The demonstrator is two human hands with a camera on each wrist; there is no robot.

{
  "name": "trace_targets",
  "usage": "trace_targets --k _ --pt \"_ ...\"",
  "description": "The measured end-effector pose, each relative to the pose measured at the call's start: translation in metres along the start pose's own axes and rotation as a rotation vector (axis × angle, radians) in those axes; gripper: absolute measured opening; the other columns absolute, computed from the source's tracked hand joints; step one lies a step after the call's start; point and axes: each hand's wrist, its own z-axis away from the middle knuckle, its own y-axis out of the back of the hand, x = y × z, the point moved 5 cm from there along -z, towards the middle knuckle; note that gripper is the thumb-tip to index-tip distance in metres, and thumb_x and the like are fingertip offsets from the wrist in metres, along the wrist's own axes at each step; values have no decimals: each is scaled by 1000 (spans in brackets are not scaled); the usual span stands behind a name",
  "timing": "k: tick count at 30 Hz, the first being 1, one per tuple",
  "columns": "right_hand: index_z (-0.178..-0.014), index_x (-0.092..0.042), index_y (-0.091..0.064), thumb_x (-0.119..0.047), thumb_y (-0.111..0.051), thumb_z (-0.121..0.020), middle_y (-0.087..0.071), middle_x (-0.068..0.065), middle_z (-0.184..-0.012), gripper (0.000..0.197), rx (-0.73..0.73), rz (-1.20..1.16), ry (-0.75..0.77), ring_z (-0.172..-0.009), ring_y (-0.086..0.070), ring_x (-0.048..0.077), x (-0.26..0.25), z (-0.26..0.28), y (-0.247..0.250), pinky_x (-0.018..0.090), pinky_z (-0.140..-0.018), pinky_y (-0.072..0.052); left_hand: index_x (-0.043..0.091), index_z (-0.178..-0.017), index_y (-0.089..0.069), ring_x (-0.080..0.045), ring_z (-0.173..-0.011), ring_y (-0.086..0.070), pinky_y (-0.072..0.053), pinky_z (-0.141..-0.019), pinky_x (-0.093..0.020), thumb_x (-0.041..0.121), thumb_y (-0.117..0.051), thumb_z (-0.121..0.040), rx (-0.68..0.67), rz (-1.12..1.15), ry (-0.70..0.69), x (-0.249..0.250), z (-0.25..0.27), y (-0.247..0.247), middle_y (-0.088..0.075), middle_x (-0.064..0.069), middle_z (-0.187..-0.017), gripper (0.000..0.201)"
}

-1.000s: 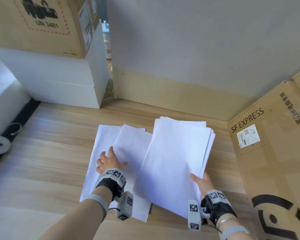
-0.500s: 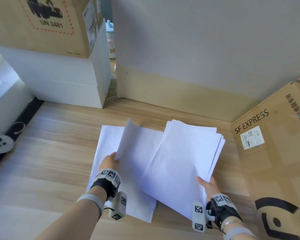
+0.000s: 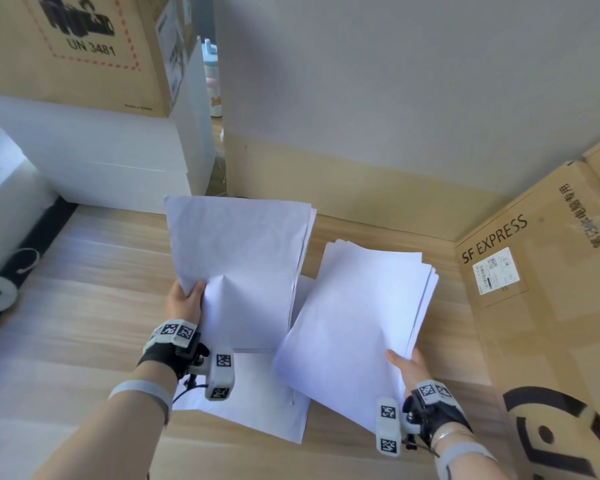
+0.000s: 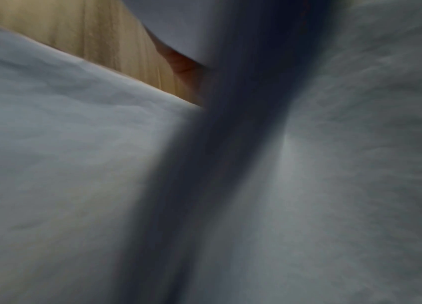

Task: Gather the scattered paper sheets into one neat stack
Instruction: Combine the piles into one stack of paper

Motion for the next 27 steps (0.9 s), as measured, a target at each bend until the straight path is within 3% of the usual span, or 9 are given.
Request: trace_targets --k 3,8,11,15,19,21,22,24,27 --pt "-130 -1 -46 -1 -59 -86 -55 20 -131 47 23 37 4 -120 -52 35 -2 -1 2 52 -107 -36 -9 -117 -55 -36 -113 -56 -36 -81 -27 1 -53 -87 36 51 -17 8 -4 3 -59 -29 -121 31" --pt "-129 0 -47 2 -57 -87 -55 20 -130 43 42 29 6 -117 -54 35 -4 1 8 50 -107 -37 -10 -118 -53 -30 -105 -58 -40 -84 -29 10 -57 -87 -40 108 39 19 0 -1 -59 -27 -121 37" --pt "-130 2 -46 1 -57 -87 -55 20 -130 44 34 29 8 -107 -53 27 -6 6 1 42 -102 -38 -7 -117 -56 -28 -102 -60 -42 -85 -29 13 -63 -84 -139 109 74 19 11 -16 -62 -24 -118 40" --pt "-132 3 -43 2 -55 -88 -55 16 -124 46 -39 10 31 -104 -49 21 -17 13 -21 33 -94 -35 0 -108 -62 -21 -87 -59 -42 -78 -29 21 -67 -81 -325 -32 61 13 31 -45 -66 -14 -100 35" --pt "-130 3 -44 4 -56 -87 -55 10 -122 45 -102 -6 73 -111 -52 24 -26 19 -42 35 -95 -37 16 -84 -61 -22 -85 -61 -44 -74 -29 22 -68 -80 -476 -78 62 9 49 -68 -66 -1 -80 10" --pt "-129 2 -47 3 -57 -87 -57 13 -125 43 -120 -12 85 -114 -54 26 -28 21 -50 37 -102 -38 17 -82 -60 -22 -84 -60 -47 -70 -29 25 -69 -80 -539 -107 33 11 53 -76 -65 -3 -82 11" --pt "-127 0 -49 3 -57 -87 -59 13 -123 41 -129 -17 90 -112 -55 25 -29 23 -53 38 -103 -39 15 -91 -61 -23 -88 -61 -47 -74 -29 27 -69 -78 -569 -100 25 12 55 -80 -66 -8 -91 20" --pt "-124 -2 -52 2 -58 -87 -62 13 -117 38 -147 -11 106 -102 -60 23 -31 26 -57 35 -95 -48 16 -111 -53 -24 -99 -60 -44 -84 -30 29 -68 -74 -606 -68 57 10 59 -85 -63 -7 -105 42" --pt "-121 -5 -54 0 -56 -88 -65 8 -106 34 -157 -14 92 -98 -64 24 -33 30 -61 19 -70 -54 17 -105 -40 -21 -95 -54 -40 -82 -30 11 -71 -76 -618 -144 59 8 64 -89 -56 -4 -100 43"
